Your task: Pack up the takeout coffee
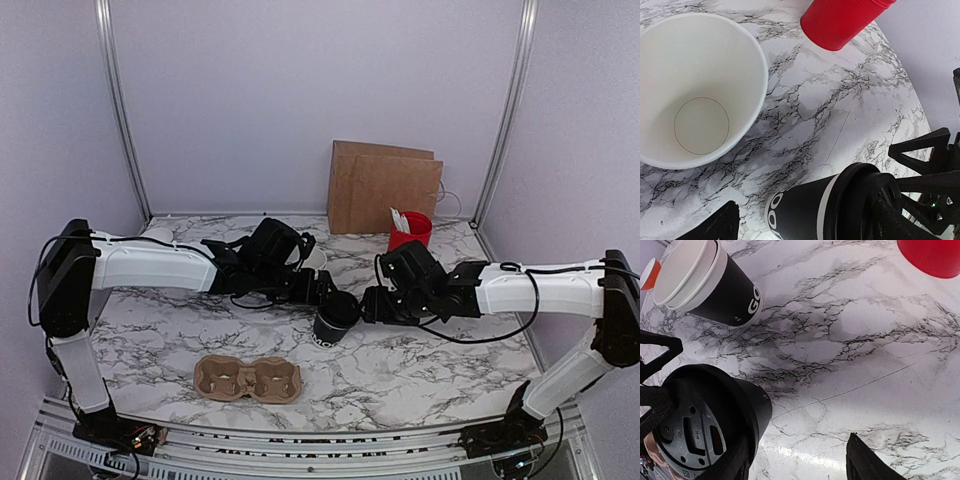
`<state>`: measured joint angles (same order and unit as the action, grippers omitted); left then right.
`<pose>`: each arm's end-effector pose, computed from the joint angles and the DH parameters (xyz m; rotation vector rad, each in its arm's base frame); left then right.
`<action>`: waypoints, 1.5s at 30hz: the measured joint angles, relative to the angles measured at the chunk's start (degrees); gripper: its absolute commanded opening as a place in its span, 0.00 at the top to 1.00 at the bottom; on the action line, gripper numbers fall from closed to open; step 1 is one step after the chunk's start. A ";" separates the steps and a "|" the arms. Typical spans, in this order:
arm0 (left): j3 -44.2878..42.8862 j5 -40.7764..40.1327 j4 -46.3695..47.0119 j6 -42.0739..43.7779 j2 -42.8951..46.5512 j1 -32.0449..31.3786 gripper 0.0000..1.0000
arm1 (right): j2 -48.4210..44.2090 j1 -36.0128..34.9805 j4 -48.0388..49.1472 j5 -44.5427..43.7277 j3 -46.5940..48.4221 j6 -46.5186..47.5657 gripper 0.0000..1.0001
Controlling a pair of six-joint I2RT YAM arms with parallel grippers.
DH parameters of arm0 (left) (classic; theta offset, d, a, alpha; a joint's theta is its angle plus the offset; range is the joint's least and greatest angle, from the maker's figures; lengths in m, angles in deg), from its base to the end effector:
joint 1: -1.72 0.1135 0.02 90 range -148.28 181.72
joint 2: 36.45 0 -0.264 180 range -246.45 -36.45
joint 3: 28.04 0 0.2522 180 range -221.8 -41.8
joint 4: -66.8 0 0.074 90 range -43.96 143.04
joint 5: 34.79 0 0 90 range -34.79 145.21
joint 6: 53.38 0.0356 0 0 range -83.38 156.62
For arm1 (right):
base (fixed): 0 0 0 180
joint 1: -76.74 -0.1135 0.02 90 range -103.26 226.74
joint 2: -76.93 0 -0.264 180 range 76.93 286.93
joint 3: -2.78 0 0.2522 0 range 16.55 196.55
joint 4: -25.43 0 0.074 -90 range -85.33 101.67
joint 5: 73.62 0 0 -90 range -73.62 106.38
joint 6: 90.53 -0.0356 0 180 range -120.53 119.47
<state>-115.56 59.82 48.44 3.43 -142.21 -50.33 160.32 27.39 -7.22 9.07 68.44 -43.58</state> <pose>0.2555 -0.3323 0.2234 0.4342 2.3226 -0.8745 0.1986 0.2243 0.2147 -0.0806 2.5202 0.5439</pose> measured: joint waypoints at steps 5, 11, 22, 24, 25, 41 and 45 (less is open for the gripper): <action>0.02 -0.33 -0.09 0.04 -0.04 0.70 0.08 | 0.72 -0.70 -0.11 0.70 1.62 0.13 0.36; 0.37 -0.70 -0.46 0.33 -0.07 1.27 0.08 | 0.74 -2.08 -0.09 2.36 2.71 0.33 0.36; 1.36 -0.63 -1.60 1.07 2.08 1.51 0.08 | 0.72 -1.44 -1.77 1.92 3.96 1.97 0.35; 1.66 -0.59 -1.75 1.05 2.95 1.51 0.08 | 0.70 -0.39 -1.68 2.32 4.70 2.93 0.36; 1.75 -0.59 -1.73 1.03 3.23 1.51 0.08 | 0.68 0.44 -1.66 2.58 4.98 3.45 0.36; 5.38 0.87 -1.64 -1.57 4.46 1.49 0.08 | 4.72 4.92 -0.07 9.33 7.48 9.99 0.36; 5.64 0.87 -1.55 -1.79 4.44 1.49 0.08 | 6.49 4.92 0.20 10.80 7.48 10.29 0.36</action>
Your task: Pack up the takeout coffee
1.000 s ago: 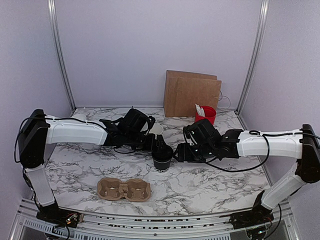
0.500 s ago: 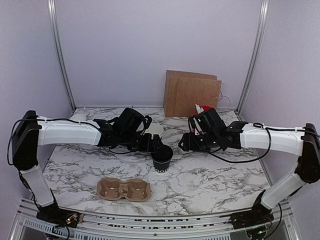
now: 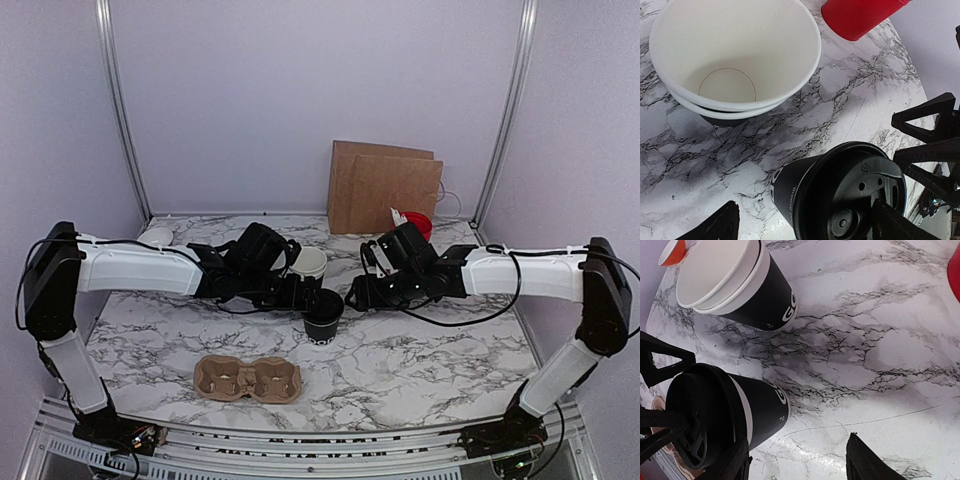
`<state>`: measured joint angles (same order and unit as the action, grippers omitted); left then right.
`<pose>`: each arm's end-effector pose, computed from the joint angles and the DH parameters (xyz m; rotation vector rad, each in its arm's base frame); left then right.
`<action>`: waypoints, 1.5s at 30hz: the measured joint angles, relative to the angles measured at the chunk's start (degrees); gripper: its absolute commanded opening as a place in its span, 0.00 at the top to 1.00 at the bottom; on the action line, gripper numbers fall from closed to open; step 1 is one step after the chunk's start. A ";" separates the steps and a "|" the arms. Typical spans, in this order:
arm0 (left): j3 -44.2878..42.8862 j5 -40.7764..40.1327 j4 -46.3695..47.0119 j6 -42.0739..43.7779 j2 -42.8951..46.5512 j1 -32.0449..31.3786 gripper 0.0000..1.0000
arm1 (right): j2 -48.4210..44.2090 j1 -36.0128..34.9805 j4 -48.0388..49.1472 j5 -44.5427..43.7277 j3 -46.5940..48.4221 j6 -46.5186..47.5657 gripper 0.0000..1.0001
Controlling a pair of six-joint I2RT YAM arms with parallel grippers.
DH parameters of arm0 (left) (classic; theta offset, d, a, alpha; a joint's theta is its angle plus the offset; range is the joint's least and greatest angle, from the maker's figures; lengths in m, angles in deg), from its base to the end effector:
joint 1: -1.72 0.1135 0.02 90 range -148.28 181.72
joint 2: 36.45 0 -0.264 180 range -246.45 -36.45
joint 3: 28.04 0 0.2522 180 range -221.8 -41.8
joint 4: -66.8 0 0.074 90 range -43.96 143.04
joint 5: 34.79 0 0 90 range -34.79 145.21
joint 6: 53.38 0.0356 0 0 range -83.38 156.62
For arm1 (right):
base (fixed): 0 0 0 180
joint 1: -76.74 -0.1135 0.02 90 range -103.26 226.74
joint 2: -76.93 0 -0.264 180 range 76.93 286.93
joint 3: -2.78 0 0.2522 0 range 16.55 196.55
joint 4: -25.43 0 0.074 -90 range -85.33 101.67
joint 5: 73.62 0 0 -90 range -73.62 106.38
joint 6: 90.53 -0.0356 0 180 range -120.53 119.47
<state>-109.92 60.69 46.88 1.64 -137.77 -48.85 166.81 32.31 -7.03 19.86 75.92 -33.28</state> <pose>0.2478 -0.3067 0.2190 0.3818 2.3860 -0.8611 0.2359 0.2343 0.2219 -0.2875 2.5286 0.6507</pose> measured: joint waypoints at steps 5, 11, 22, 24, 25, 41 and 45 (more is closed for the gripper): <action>0.28 0.00 0.42 -0.20 0.00 0.00 0.08 | 0.26 0.00 0.98 0.79 0.00 0.00 0.36; 0.44 0.00 0.68 -0.39 0.00 0.00 0.08 | 0.22 -0.15 1.66 0.68 0.00 0.00 0.36; 0.44 0.07 1.44 -0.46 -0.46 0.00 0.08 | 1.14 -1.49 3.85 0.52 -0.46 -0.83 0.37; 0.44 0.09 1.88 -0.55 -0.63 0.00 0.08 | 1.14 -1.49 4.11 0.37 -0.63 -1.09 0.37; 0.44 0.09 1.99 -0.55 -0.66 0.00 0.08 | 1.11 -1.49 4.39 0.24 -0.87 -1.29 0.37; 1.55 0.11 4.68 -0.83 -1.14 0.00 0.08 | -0.15 -4.68 14.95 -5.75 -8.24 -6.69 0.38; 1.68 0.11 4.96 -0.81 -1.14 0.00 0.08 | -0.15 -5.14 15.52 -6.88 -8.61 -7.87 0.38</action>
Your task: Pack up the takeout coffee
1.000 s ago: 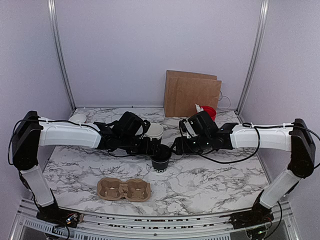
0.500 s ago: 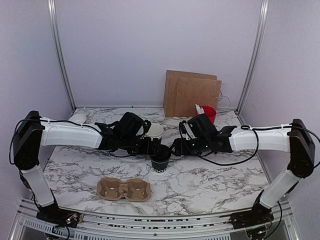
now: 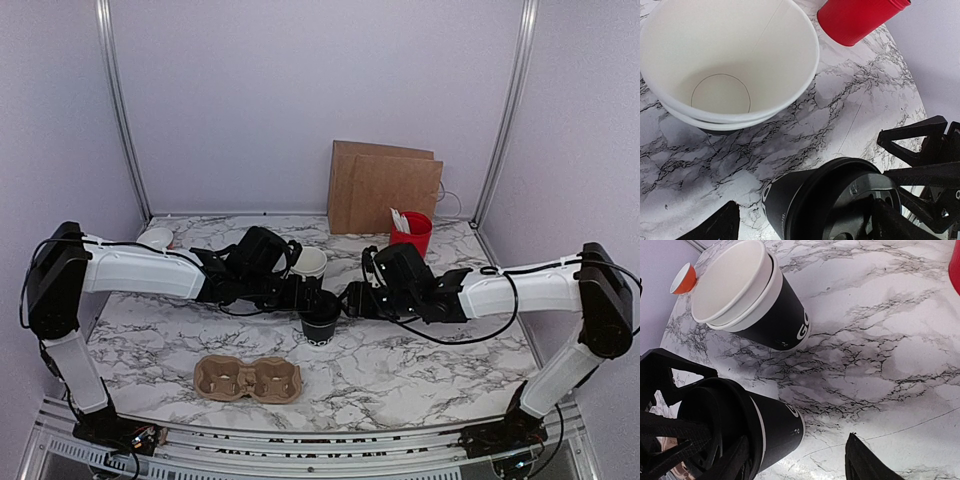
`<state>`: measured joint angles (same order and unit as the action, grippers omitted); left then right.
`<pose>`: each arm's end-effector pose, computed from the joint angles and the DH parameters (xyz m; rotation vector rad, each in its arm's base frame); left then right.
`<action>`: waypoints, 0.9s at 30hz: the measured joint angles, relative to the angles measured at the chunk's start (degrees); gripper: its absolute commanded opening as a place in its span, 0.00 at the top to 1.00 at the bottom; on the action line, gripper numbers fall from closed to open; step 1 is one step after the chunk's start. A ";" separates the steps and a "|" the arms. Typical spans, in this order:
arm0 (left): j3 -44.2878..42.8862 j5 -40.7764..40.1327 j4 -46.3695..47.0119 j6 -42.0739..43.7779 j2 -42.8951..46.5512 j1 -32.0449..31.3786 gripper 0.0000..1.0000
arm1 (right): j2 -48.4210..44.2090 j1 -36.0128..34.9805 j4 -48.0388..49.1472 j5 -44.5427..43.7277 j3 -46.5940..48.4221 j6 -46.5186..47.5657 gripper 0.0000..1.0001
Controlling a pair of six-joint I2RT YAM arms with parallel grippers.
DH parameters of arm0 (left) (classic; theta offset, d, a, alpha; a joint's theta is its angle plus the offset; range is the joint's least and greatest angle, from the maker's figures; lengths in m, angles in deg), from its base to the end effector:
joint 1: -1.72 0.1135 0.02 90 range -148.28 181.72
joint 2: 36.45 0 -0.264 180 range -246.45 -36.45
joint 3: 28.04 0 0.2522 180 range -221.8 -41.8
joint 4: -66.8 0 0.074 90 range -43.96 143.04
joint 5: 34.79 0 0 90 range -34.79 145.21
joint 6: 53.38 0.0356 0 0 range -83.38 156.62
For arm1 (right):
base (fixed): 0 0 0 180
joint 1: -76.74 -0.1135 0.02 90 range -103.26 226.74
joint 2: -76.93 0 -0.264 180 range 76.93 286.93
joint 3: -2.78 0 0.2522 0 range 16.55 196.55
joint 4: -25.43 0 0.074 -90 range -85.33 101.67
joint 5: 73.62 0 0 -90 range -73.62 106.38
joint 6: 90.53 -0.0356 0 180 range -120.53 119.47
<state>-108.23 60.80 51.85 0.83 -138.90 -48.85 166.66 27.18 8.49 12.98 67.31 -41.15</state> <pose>0.2498 -0.3092 0.2096 0.3636 2.3550 -0.8938 0.2145 0.2484 0.1966 -0.1567 2.4138 0.7095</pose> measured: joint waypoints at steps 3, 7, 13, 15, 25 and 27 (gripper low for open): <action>0.00 0.02 0.04 0.00 0.00 0.00 0.08 | -0.11 -0.17 -0.85 -0.59 0.61 -0.11 0.37; 0.00 0.15 0.24 0.07 0.00 0.00 0.08 | -0.11 -0.50 -4.52 -1.70 2.91 0.15 0.37; -0.02 0.22 0.35 0.33 -0.04 0.00 0.08 | -0.11 -1.07 -11.63 -1.75 6.71 1.60 0.37; -0.02 0.26 0.39 0.37 -0.09 0.00 0.08 | -0.17 -1.20 -13.11 -1.42 7.32 1.97 0.37; -0.37 0.39 0.66 0.39 -0.52 0.00 0.08 | -1.11 -1.51 -15.10 1.38 7.50 3.23 0.37; -0.37 0.39 0.68 0.39 -0.55 0.02 0.08 | -1.11 -1.86 -15.17 1.84 7.50 3.32 0.37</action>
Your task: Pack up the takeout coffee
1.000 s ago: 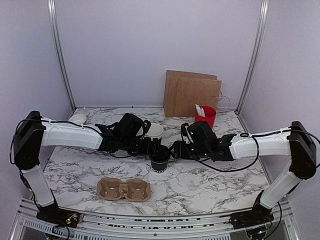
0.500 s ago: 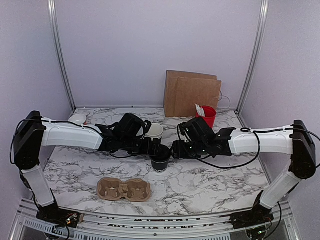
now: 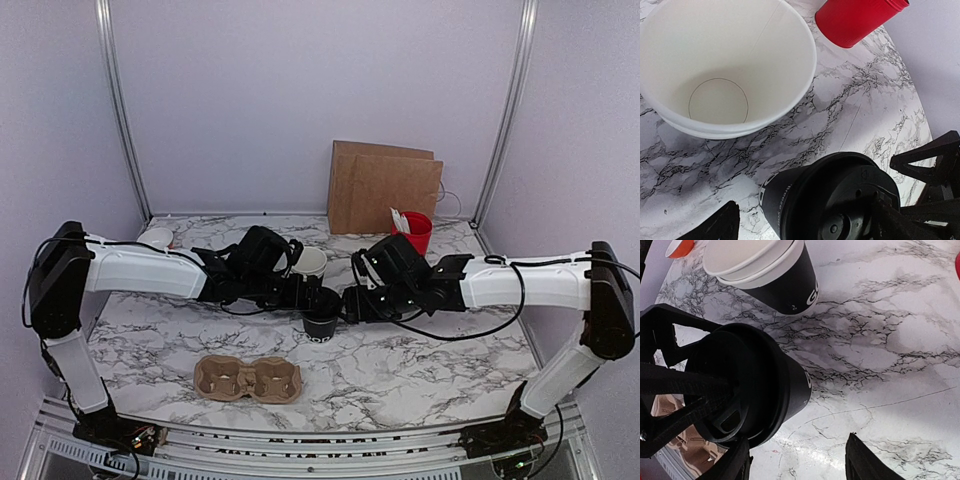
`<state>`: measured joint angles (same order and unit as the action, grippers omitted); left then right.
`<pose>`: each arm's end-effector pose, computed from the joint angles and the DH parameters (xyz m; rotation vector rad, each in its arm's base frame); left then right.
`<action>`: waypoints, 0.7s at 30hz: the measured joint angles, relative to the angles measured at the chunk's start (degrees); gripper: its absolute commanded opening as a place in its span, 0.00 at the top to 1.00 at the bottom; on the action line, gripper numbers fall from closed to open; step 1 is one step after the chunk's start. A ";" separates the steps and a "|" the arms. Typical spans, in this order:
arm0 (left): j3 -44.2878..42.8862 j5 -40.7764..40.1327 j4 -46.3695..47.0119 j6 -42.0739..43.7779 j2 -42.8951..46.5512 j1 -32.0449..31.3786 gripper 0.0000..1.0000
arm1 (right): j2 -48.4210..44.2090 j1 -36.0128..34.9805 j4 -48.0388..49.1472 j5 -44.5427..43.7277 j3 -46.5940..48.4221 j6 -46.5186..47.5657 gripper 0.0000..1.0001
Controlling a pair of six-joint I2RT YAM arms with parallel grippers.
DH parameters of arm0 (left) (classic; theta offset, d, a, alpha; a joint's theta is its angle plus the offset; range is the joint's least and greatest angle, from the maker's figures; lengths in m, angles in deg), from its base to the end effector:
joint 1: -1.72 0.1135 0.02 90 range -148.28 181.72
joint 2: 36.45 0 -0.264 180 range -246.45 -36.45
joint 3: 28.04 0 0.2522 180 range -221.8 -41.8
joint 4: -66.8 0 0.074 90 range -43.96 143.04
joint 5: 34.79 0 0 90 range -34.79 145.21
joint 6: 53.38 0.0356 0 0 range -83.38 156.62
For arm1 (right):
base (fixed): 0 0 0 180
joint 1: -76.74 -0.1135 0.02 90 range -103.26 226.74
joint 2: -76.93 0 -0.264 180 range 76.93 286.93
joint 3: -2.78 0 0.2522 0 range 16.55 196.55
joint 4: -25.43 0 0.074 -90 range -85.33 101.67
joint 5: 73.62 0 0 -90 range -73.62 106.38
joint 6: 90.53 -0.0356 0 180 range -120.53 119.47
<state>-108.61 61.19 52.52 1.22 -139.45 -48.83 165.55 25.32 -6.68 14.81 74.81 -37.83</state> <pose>0.2514 -0.3114 0.2091 0.3747 2.3453 -0.9028 0.2051 0.2555 0.2231 -0.2984 2.5154 0.6426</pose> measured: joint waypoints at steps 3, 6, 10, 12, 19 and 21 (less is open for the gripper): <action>-0.33 -0.04 0.07 0.00 -0.24 -0.02 0.08 | 0.13 -0.52 -0.50 0.74 -0.02 0.09 0.37; -0.59 -0.04 0.20 0.00 -0.57 0.11 0.08 | 0.52 -0.83 -0.66 1.22 -0.50 0.07 0.37; -0.63 0.00 0.24 0.00 -0.59 0.09 0.08 | 2.47 -0.87 -0.92 1.03 -2.71 -0.07 0.38; -0.63 0.00 0.24 0.00 -0.59 0.09 0.08 | 3.13 -0.87 -1.03 1.03 -4.28 -0.24 0.38; -0.66 0.04 0.35 0.00 -0.70 0.09 0.08 | 1.95 -0.87 -1.88 -0.09 -4.87 -0.42 0.38; -0.66 0.04 0.37 0.00 -0.70 0.09 0.08 | 1.07 -0.87 -1.62 -0.50 -4.26 -0.44 0.38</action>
<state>-109.26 61.24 52.89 1.22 -140.15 -48.74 166.62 24.44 -8.29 14.31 70.54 -38.27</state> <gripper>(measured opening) 0.917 0.623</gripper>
